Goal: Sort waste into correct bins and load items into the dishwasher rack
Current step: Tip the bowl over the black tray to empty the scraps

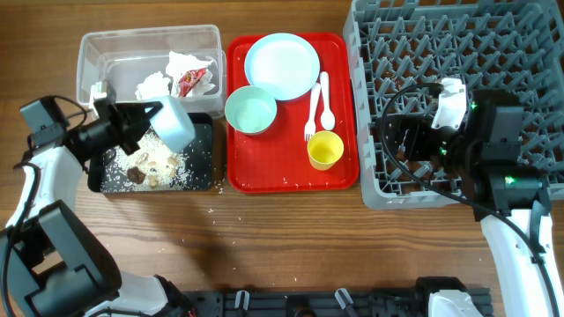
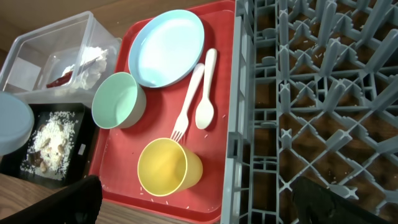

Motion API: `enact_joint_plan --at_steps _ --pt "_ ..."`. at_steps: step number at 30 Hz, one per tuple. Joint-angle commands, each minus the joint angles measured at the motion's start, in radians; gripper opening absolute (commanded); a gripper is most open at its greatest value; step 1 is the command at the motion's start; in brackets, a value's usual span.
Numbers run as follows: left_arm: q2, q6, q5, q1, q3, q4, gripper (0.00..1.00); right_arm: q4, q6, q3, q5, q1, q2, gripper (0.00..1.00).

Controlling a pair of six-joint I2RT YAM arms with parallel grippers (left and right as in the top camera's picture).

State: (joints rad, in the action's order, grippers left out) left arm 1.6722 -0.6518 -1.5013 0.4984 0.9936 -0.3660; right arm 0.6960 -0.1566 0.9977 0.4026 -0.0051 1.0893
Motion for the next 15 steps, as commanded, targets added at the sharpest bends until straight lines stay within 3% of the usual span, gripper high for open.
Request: enact_joint_plan --at_steps 1,15 --pt "-0.043 -0.250 -0.064 -0.014 0.003 0.143 0.04 -0.003 -0.003 0.016 -0.011 0.005 0.007 1.00" --pt "-0.147 -0.284 0.029 -0.142 0.003 0.274 0.04 -0.003 -0.002 0.016 -0.015 0.005 0.007 1.00"
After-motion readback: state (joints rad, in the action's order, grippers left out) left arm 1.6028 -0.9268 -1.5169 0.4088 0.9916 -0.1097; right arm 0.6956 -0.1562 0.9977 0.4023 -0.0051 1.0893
